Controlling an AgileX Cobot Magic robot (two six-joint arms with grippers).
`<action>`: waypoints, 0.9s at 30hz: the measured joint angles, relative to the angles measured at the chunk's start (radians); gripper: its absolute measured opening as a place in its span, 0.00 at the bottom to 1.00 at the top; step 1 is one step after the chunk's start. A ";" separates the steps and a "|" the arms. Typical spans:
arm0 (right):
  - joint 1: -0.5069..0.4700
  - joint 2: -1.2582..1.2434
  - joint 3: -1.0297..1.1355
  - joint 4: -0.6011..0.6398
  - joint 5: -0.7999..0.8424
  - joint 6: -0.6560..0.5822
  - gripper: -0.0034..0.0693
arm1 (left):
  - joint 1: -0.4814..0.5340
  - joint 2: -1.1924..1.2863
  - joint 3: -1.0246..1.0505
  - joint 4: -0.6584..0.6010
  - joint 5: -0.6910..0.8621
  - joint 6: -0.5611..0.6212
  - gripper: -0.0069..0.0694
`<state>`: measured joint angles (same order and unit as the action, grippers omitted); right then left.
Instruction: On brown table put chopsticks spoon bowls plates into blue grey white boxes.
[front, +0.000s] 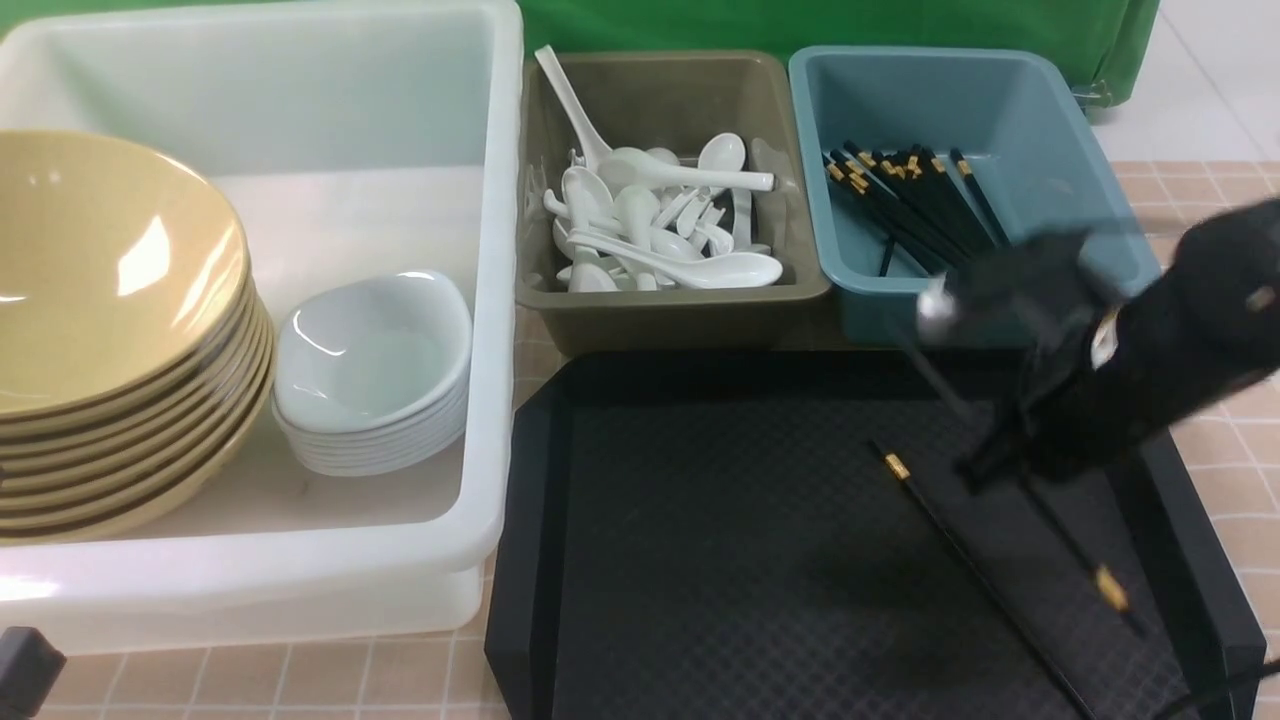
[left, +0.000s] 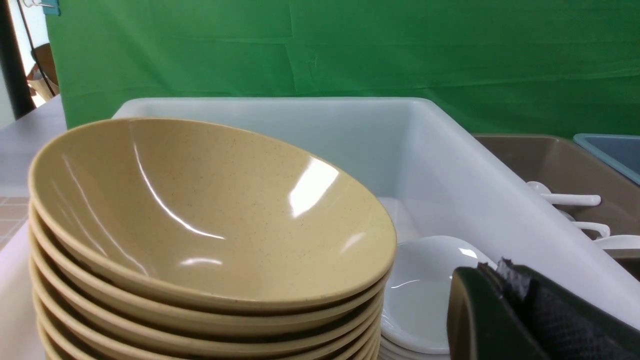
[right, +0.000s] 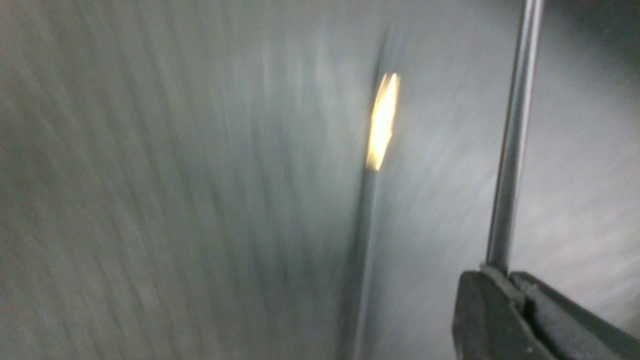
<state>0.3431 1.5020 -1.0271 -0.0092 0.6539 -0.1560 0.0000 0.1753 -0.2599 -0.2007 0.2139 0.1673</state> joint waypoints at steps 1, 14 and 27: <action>0.000 0.000 -0.004 0.000 -0.007 -0.002 0.12 | 0.000 0.000 0.000 0.000 0.000 0.000 0.09; -0.095 0.161 -0.155 -0.010 -0.986 -0.018 0.32 | 0.000 0.000 0.000 0.002 0.000 0.000 0.09; -0.032 0.135 -0.167 -0.010 -0.037 0.057 0.56 | 0.000 0.000 0.000 0.002 0.000 0.000 0.09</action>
<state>0.3115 1.6374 -1.1940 -0.0193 0.6166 -0.0985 0.0000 0.1753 -0.2599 -0.1986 0.2139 0.1673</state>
